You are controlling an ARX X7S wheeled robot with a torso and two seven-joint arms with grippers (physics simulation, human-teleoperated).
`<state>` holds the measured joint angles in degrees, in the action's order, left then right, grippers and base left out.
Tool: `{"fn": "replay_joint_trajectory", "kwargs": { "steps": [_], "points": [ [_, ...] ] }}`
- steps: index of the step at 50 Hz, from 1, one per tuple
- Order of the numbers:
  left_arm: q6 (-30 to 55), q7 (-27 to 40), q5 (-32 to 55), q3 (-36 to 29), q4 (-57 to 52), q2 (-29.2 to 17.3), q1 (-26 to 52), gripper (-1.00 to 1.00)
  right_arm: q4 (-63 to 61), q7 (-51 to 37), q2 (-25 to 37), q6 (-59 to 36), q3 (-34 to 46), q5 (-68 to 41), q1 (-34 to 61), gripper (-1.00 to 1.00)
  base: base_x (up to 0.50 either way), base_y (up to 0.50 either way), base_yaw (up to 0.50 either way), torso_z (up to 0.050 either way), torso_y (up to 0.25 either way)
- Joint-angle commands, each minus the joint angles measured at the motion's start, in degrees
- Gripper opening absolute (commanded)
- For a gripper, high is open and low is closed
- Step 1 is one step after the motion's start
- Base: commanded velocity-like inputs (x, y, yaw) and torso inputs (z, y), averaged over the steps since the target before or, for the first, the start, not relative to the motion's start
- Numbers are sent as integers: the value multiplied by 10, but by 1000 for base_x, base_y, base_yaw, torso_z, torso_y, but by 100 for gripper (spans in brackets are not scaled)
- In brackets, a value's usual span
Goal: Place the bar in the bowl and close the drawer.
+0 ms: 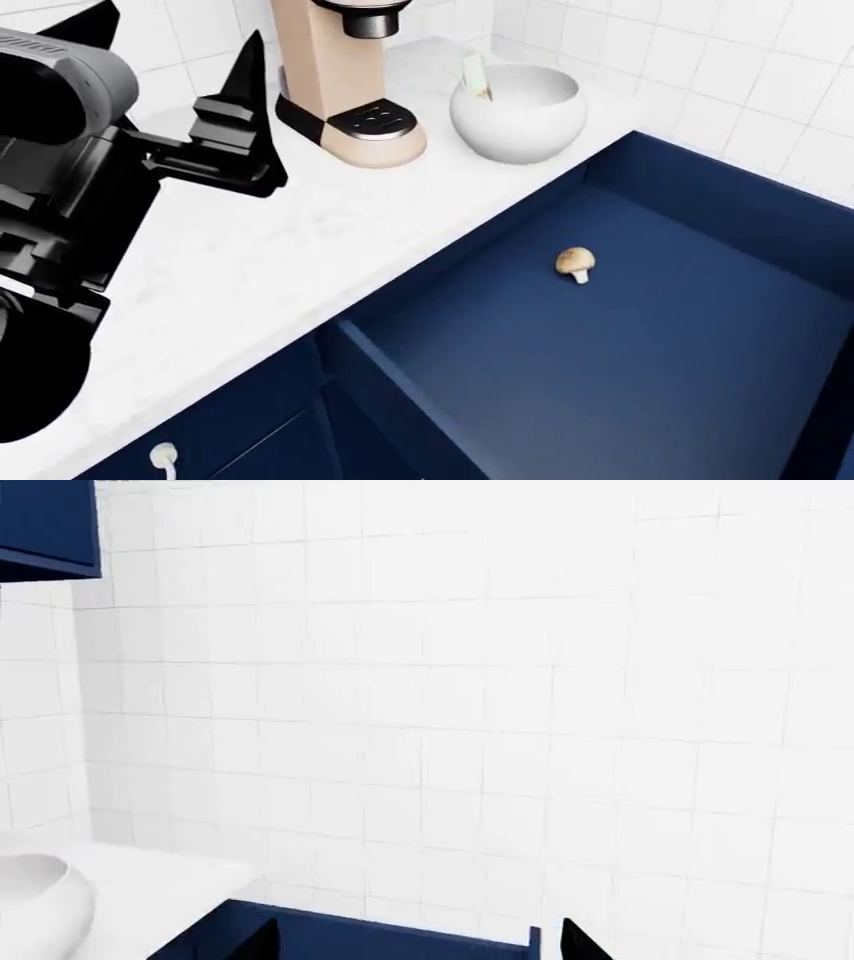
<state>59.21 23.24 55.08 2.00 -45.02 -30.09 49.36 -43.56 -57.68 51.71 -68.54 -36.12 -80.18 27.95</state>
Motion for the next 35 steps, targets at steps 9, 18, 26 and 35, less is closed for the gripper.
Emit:
{"fn": "replay_joint_trajectory", "kwargs": {
  "steps": [9,18,26,35],
  "points": [
    [-6,1,-1,-7,1,-2,-4,100,26,129,-63,47,-127,180,-208,100,0,0,0,0,0],
    [-6,5,3,-8,2,-2,-4,100,59,170,-91,87,-145,244,-267,100,0,0,0,0,0],
    [-11,5,-2,-13,2,-1,-9,100,96,194,-100,111,-163,286,-305,100,0,0,0,0,0],
    [-15,6,-2,-16,3,-2,-12,100,128,204,-95,123,-185,319,-330,100,0,0,0,0,0]
  ]
}}
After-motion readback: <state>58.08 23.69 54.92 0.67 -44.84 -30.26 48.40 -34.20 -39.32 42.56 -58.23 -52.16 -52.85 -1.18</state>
